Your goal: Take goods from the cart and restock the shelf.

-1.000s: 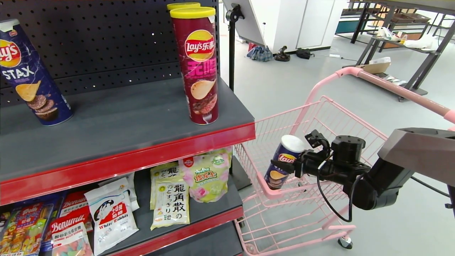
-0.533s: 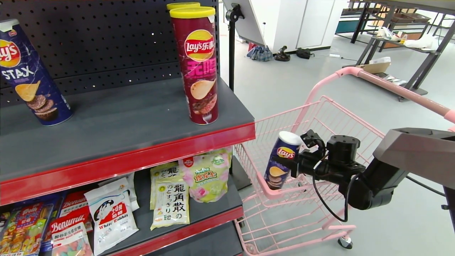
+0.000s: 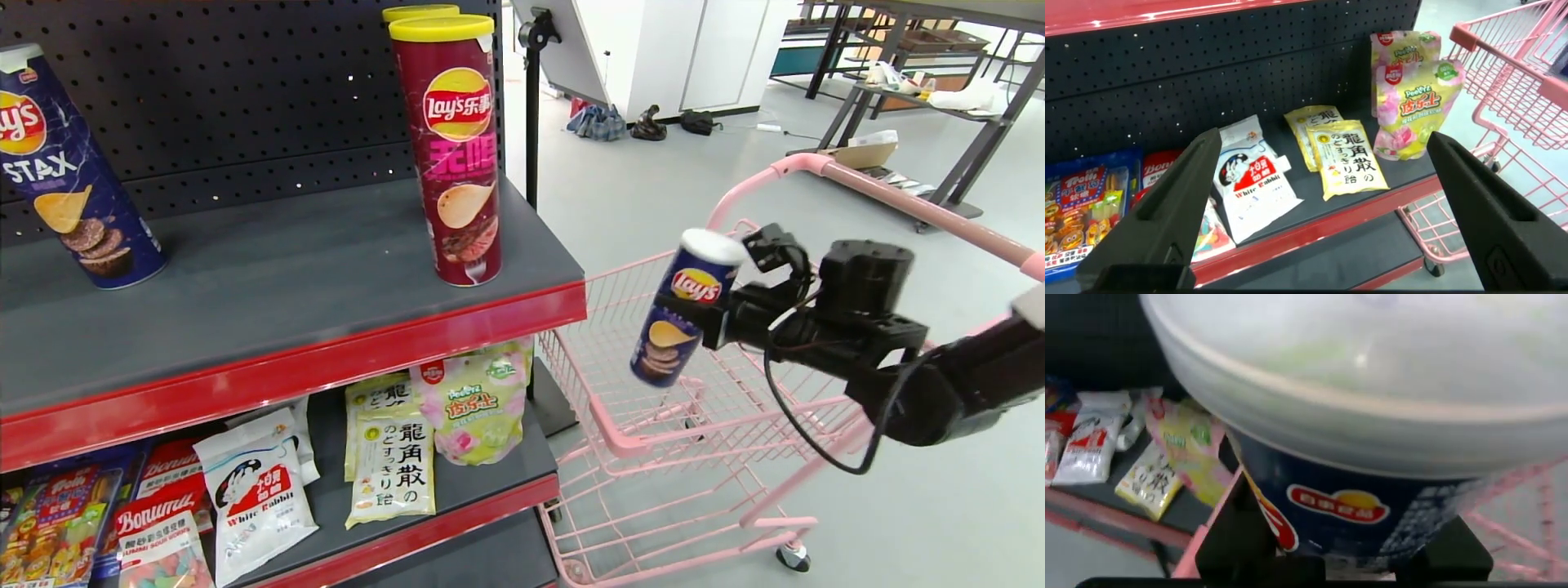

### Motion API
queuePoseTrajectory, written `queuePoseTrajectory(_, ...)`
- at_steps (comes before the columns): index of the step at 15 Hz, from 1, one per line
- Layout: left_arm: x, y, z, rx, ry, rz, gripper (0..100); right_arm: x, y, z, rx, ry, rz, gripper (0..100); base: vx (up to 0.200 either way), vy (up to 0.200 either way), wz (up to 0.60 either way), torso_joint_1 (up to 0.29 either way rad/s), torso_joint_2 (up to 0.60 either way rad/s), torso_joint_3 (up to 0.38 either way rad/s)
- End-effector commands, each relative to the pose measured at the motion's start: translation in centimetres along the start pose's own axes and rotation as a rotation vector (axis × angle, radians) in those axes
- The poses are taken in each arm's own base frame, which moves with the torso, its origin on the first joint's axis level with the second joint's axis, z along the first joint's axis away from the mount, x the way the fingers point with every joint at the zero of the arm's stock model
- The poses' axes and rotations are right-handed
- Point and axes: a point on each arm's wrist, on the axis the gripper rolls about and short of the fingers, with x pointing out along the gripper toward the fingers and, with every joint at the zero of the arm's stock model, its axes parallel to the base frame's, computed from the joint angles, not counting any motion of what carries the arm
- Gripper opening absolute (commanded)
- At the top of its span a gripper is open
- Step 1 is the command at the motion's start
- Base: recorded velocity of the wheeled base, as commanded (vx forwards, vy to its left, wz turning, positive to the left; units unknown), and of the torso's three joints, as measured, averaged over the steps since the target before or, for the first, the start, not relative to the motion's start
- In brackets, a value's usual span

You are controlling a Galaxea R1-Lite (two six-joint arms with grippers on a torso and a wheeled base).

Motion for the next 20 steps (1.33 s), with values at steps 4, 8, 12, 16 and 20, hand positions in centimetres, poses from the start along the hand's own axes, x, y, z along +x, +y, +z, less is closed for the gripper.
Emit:
queuePoseTrajectory(4, 0.0, 0.0, 0.0, 0.001, 0.001, 0.0, 100, -15.1, 6.0, 9.3, -0.045, -0.075, -0.423, 0, 0.0, 0.0, 0.0, 0.0, 0.0, 0.0)
queuePoseTrajectory(8, 0.0, 0.0, 0.0, 0.001, 0.001, 0.0, 100, -27.7, 12.2, 5.2, -0.002, 0.088, -0.443, 0, 0.0, 0.0, 0.0, 0.0, 0.0, 0.0)
queuePoseTrajectory(12, 0.0, 0.0, 0.0, 0.001, 0.001, 0.0, 100, -32.4, 14.7, 1.2, 0.006, 0.115, -0.498, 0, 0.0, 0.0, 0.0, 0.0, 0.0, 0.0)
queuePoseTrajectory(16, 0.0, 0.0, 0.0, 0.002, 0.001, 0.0, 100, -32.8, 14.9, 0.9, 0.009, 0.11, -0.505, 0, 0.0, 0.0, 0.0, 0.068, -0.23, -0.153)
queuePoseTrajectory(20, 0.0, 0.0, 0.0, 0.005, 0.001, 0.0, 100, -32.7, 14.9, 0.9, 0.014, 0.112, -0.503, 0, 0.0, 0.0, 0.0, 0.183, -0.53, -0.35)
